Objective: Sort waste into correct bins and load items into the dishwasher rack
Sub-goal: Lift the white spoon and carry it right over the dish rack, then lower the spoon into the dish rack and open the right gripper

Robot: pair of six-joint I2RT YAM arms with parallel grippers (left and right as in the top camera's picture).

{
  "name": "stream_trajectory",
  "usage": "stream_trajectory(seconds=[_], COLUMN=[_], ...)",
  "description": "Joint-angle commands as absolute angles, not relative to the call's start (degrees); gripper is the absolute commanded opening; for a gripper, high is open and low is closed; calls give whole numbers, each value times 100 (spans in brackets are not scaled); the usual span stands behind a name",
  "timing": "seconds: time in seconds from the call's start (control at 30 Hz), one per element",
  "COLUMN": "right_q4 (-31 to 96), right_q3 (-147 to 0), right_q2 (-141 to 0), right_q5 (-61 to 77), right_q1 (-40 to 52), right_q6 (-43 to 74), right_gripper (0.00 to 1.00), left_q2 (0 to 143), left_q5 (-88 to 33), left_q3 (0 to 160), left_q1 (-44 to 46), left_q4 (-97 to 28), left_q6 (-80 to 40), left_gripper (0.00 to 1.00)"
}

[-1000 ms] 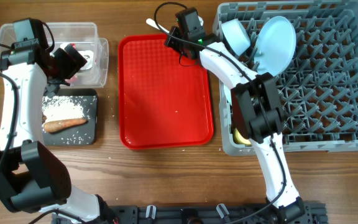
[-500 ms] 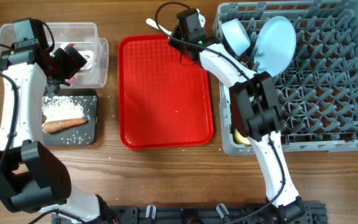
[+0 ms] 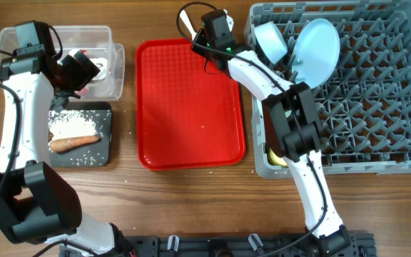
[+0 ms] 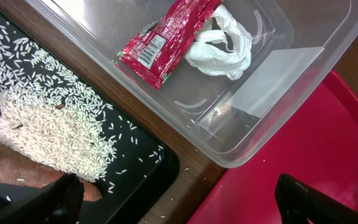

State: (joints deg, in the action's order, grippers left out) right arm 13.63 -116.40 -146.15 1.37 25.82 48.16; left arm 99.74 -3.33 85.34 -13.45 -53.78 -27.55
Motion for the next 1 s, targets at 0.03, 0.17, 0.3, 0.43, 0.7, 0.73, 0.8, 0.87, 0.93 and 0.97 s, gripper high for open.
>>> stream_trajectory(seconds=[0.03, 0.17, 0.3, 0.43, 0.7, 0.73, 0.8, 0.87, 0.93, 0.97], right_q4=[1441, 1431, 2206, 4355, 7852, 8062, 8705, 9172, 9214, 9214], right_q3=[-11611, -11625, -11625, -11625, -11625, -11625, -11622, -11572, -11386, -11308], right_q2=[-14776, -14151, -12978, -11255, -8875, -8768, -8656, -8654, -8646, -8646], right_q5=[296, 1044, 1083, 819, 360, 320, -21, -486, -543, -399], right_q1=[2541, 2539, 2504, 2257, 10, -292, -849, -1061, -1057, -1057], right_q6=[4589, 3699, 2692, 1907, 2609, 2663, 3225, 3618, 3050, 2687], right_gripper=[4, 4, 4, 5, 4, 4, 4, 4, 4, 4], left_q2=[9933, 9933, 9933, 9933, 9933, 9933, 9933, 9933, 9933, 9933], left_q5=[-340, -340, -340, -340, -340, -340, -340, -340, -340, -340], left_q3=[8517, 8517, 8517, 8517, 8517, 8517, 8517, 8517, 8517, 8517], left_q1=[-1337, -1337, -1337, -1337, -1337, -1337, -1337, -1337, -1337, -1337], left_q4=[-5365, -5365, -5365, -5365, -5365, -5365, -5365, -5365, -5365, -5365], left_q6=[-2749, -2749, -2749, -2746, -2749, -2749, -2749, -2749, -2749, -2749], left_gripper=[100, 100, 100, 100, 100, 100, 100, 100, 100, 100])
